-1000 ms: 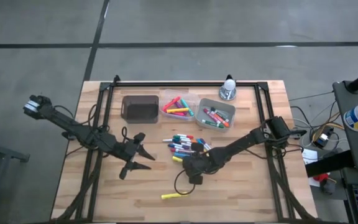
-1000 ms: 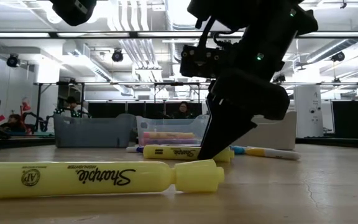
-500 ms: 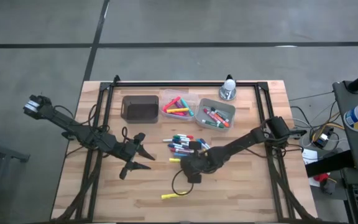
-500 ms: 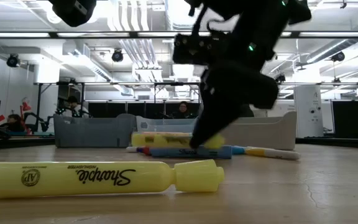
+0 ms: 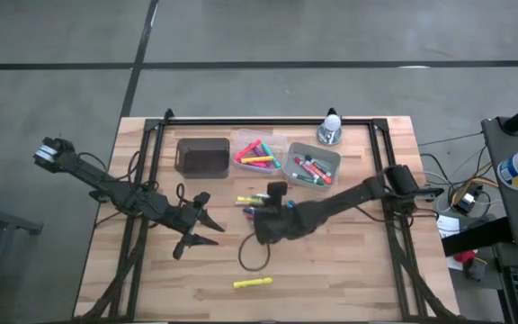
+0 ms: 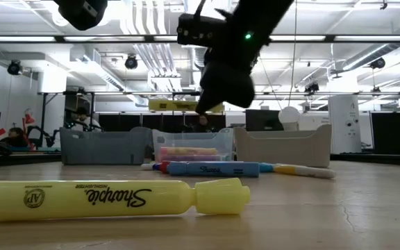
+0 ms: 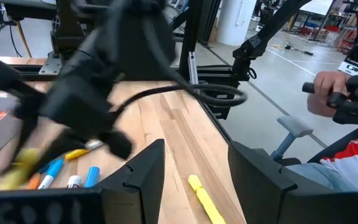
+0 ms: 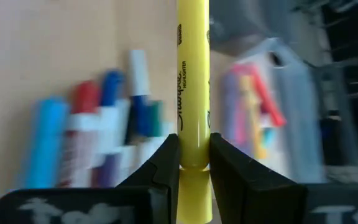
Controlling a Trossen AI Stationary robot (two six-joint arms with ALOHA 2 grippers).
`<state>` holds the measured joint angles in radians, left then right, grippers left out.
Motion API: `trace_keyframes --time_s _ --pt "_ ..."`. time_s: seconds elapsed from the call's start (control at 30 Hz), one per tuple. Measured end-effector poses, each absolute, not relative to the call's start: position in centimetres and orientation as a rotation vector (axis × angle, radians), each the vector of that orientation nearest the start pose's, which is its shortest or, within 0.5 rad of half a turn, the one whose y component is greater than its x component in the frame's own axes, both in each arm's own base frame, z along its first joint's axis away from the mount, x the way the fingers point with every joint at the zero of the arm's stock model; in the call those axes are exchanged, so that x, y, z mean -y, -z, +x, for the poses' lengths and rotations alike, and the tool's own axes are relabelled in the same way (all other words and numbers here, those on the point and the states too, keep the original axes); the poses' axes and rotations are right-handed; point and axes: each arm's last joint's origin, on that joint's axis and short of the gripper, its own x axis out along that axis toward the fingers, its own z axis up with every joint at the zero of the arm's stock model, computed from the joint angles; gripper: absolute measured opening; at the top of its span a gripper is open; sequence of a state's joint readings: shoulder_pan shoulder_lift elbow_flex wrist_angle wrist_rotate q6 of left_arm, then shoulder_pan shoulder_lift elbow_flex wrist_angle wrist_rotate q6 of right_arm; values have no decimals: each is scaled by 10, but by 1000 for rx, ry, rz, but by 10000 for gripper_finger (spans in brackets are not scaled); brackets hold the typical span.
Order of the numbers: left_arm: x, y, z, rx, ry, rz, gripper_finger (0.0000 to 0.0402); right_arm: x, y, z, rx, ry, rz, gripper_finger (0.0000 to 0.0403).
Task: Pick & Place Markers
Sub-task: Put the yellow highlighter into the transparent bin
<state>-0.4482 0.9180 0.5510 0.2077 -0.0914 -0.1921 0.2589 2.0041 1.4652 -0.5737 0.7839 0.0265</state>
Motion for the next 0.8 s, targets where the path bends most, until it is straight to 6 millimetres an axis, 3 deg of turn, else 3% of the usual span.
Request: trace_keyframes --time_s 0.33,0.57,0.8 --pt "87 -265 186 -195 340 -145 170 -1 -192 414 -1045 616 -578 65" --pt "87 -265 186 -195 340 -146 170 60 -192 417 -1052 579 -427 65" --pt "87 -265 186 -196 340 -146 170 93 -192 412 -1045 658 -325 78"
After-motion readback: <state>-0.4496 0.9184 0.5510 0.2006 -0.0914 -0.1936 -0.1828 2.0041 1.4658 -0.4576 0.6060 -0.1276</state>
